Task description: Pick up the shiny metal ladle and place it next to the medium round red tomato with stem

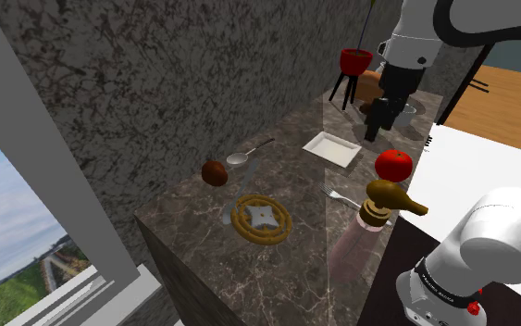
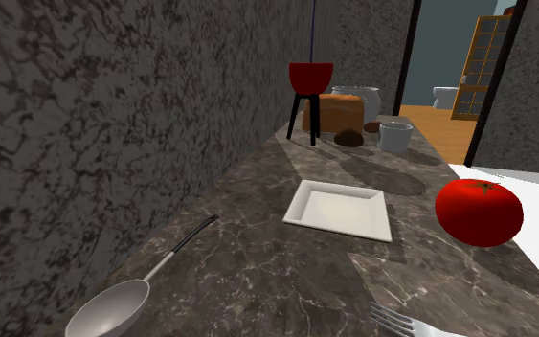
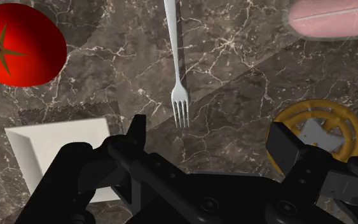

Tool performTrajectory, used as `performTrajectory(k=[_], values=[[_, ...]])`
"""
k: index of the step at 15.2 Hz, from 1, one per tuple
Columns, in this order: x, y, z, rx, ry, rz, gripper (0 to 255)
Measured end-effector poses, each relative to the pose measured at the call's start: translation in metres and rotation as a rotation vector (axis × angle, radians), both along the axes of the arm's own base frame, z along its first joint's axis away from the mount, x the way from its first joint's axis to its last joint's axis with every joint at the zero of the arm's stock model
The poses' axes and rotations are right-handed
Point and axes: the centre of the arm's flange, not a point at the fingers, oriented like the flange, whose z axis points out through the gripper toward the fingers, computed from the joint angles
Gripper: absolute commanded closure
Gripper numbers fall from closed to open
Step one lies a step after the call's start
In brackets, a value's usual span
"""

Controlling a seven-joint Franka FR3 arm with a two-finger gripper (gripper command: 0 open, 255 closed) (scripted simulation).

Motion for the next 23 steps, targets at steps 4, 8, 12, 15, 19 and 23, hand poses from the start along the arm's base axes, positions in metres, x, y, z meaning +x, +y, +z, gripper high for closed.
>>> performTrajectory(k=[4,8,12,15,19,23], values=[[0.013,0.018,-0.012,0.003,-0.004,-0.081,0],[0.046,0.044,-0.038,0.009,-0.011,-0.238,0],[0.082,0.071,-0.06,0.017,-0.02,-0.398,0],[0.112,0.081,-0.08,0.021,-0.026,-0.521,0],[0.158,0.095,-0.101,0.029,-0.035,-0.682,0],[0.202,0.102,-0.125,0.037,-0.043,-0.844,0]])
